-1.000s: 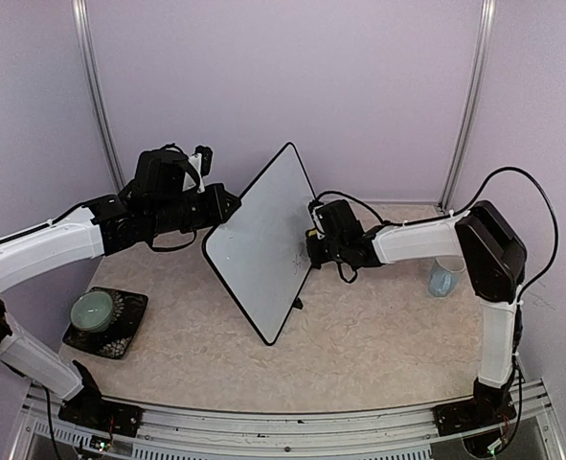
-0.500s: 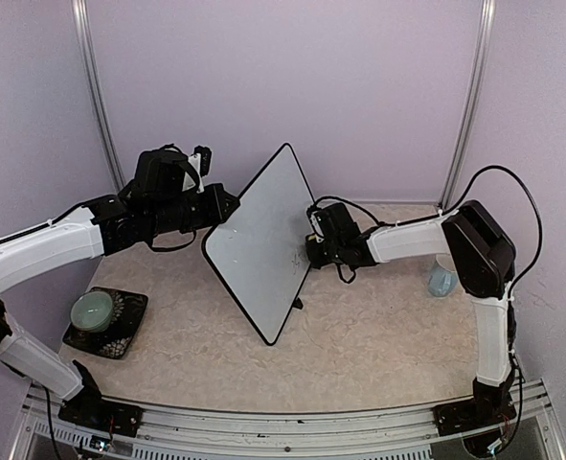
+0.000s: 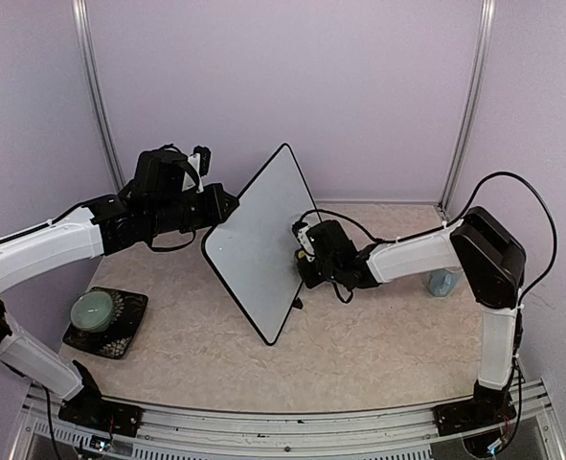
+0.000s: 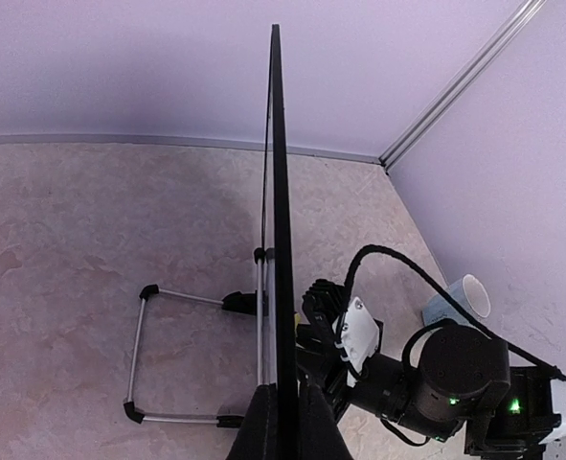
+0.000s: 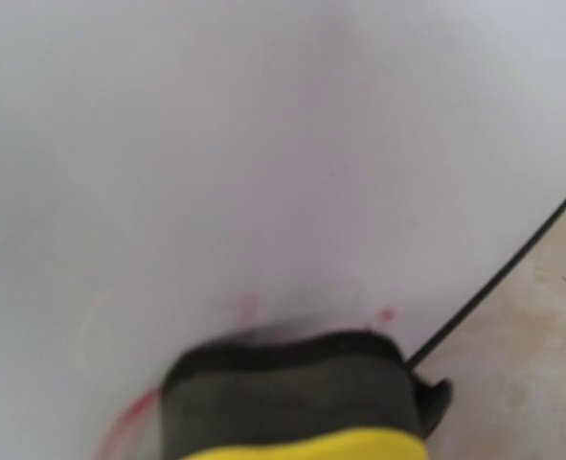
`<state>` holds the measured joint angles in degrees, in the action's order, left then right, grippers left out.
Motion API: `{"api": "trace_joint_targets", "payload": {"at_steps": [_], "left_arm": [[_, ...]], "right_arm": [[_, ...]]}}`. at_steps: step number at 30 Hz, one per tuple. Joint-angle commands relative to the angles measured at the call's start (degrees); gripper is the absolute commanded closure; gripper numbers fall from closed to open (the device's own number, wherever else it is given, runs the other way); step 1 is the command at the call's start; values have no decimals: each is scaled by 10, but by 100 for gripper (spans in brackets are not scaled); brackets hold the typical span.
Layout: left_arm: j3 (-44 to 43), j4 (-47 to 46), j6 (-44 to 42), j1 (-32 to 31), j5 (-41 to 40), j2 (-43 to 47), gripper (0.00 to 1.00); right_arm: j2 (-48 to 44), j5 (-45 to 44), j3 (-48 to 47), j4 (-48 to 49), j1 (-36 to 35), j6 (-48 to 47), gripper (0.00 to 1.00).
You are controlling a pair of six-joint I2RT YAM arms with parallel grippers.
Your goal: Erase the whiteboard
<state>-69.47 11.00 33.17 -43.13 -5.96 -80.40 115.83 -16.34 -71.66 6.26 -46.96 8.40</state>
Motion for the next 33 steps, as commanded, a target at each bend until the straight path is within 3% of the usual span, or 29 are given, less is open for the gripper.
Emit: {"api": "trace_joint_targets", "payload": {"at_steps": [1,16,24,28,33], "left_arm": [[11,20,-12,-12,53,-8,100],[20,17,-10,-13,52,1,100],[24,18,-11,-12,49,3,100],[24,15,-10,-12,51,2,100],[25,15,-7,-13,51,2,100]], "right_arm": [[-24,55,25,57,-59,-23,100],[-87,98,76,106,-95,15,100],[-120,75,59,36,24,95,100],[-74,9,-9,-31,46,77,100],[-6,-8,-71,-56,50,62,100]]}}
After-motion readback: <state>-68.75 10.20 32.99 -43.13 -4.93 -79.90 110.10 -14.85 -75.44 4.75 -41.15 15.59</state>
